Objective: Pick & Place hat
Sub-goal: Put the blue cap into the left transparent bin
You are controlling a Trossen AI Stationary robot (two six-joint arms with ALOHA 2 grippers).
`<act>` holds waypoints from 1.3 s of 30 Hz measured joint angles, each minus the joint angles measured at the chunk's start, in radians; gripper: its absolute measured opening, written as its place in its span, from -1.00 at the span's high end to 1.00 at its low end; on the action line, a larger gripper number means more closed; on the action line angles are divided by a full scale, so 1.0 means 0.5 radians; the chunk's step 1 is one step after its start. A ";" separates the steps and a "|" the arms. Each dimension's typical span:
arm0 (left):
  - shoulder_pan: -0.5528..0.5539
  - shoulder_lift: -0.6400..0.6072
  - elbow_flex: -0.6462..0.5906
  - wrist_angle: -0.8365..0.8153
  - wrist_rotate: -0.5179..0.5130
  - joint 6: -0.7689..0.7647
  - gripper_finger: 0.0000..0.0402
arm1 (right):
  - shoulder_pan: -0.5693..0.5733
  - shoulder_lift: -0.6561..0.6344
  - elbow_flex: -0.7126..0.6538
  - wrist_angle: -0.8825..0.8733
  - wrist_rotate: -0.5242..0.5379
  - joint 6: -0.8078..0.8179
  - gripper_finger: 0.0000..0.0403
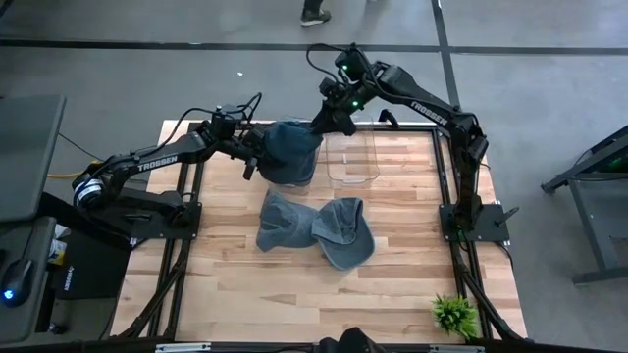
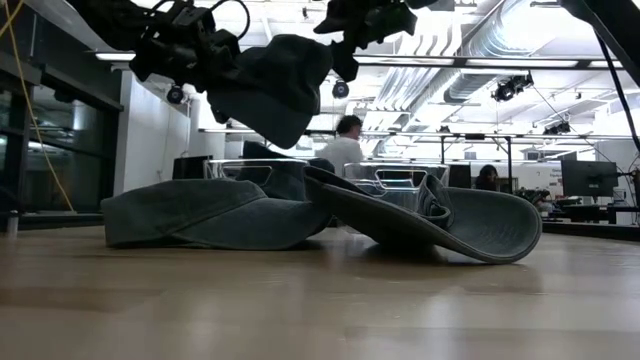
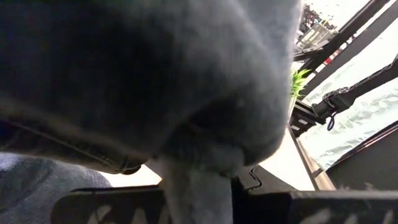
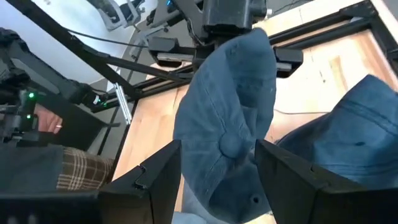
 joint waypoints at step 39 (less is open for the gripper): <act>-0.001 0.000 0.000 0.001 -0.031 -0.010 1.00 | 0.121 0.082 -0.002 0.088 -0.275 0.063 0.07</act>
